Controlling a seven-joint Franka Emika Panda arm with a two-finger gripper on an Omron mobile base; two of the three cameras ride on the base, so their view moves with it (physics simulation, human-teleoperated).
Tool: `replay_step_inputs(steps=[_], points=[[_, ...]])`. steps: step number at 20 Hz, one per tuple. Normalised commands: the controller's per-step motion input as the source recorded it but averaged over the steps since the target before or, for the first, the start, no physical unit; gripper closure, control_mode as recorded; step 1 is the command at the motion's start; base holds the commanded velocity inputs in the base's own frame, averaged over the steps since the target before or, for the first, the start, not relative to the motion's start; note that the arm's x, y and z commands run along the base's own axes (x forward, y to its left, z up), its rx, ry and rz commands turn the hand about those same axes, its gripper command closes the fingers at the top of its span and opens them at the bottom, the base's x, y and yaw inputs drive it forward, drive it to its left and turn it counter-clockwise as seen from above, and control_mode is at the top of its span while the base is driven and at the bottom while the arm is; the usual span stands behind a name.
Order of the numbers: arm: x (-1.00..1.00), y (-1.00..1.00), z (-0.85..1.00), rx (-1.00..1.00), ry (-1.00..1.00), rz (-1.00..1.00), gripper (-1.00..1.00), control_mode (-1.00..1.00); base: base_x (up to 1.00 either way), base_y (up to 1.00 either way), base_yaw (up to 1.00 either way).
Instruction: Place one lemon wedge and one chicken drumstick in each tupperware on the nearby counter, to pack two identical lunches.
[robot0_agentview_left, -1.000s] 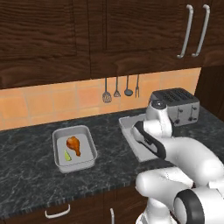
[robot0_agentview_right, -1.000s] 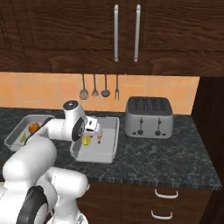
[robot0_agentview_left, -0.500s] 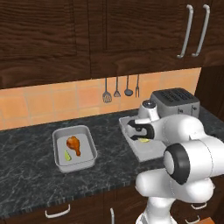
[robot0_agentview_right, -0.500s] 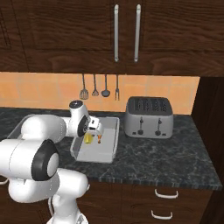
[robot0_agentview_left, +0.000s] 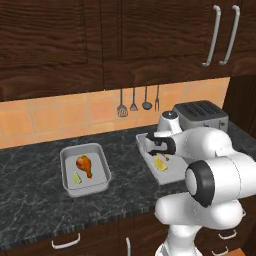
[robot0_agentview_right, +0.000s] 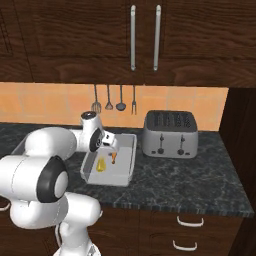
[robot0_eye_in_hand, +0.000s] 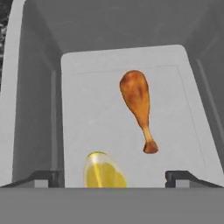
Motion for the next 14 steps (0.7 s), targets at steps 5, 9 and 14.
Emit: replay_step_inputs(steps=[5, 9, 14], points=[[-0.81, 0.39, 0.44, 0.06, -0.01, 0.05, -1.00, -1.00, 0.00, 0.00, 0.00], [-1.00, 0.64, 0.07, 0.14, -0.15, 0.16, -1.00, -1.00, 0.00, 0.00, 0.00], [-1.00, 0.39, 0.65, 0.01, -0.30, 0.14, -1.00, -1.00, 0.00, 0.00, 0.00]])
